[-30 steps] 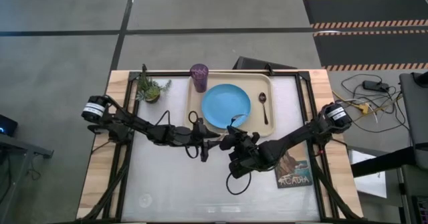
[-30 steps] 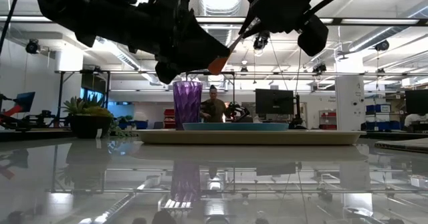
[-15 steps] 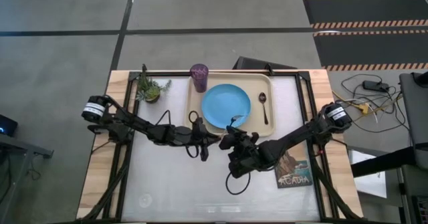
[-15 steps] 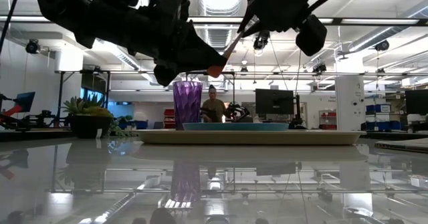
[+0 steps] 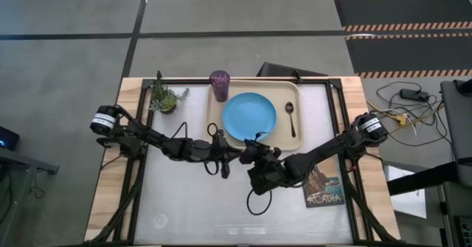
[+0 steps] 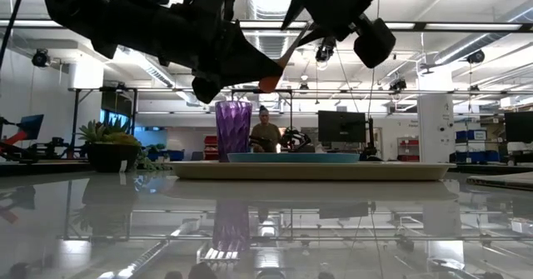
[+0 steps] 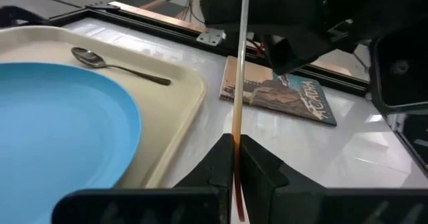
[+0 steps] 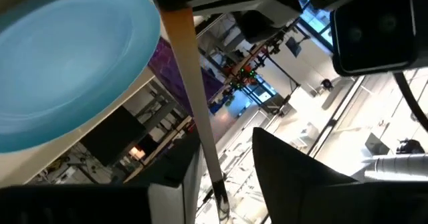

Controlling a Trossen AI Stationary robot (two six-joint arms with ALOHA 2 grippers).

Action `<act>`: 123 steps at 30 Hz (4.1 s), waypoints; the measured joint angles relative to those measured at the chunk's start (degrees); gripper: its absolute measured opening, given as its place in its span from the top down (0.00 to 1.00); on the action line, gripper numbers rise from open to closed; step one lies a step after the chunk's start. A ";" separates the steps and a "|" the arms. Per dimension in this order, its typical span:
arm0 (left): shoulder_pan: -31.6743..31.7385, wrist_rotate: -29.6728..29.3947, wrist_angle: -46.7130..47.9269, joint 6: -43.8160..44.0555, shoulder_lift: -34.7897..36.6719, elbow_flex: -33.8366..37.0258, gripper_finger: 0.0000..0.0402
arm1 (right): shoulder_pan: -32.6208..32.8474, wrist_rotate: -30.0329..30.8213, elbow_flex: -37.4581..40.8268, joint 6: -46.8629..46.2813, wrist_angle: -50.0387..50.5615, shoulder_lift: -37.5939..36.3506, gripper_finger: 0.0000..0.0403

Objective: Pick and place plate/cup/fork/spoon on tray
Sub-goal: Put the orange fork on the white serving tray to the left of the black spoon

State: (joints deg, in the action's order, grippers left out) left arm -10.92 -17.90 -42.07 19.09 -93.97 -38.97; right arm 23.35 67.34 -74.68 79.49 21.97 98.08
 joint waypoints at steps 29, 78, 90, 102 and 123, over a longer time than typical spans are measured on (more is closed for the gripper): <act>0.40 -11.76 -16.40 -1.05 1.01 5.96 1.00 | 0.00 10.72 -0.73 -19.00 -11.17 -6.07 0.68; -0.70 -23.34 -28.43 -36.04 6.16 6.31 1.00 | -8.43 -13.46 11.69 -59.67 -81.95 -3.43 0.60; -0.72 -23.32 -28.15 -36.02 6.16 6.33 1.00 | -9.05 -13.52 11.29 -58.41 -81.84 -3.26 0.76; -0.76 -23.10 -27.81 -36.06 6.16 6.35 1.00 | -9.01 -15.09 11.31 -58.61 -80.75 -3.26 0.97; -0.83 -22.88 -27.77 -36.02 6.16 6.44 0.87 | -9.03 -14.55 11.42 -58.10 -79.57 -3.26 0.98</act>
State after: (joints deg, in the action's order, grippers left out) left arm -11.75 -40.77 -69.84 -16.93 -87.81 -32.53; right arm 14.33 52.79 -63.26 21.39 -57.60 94.83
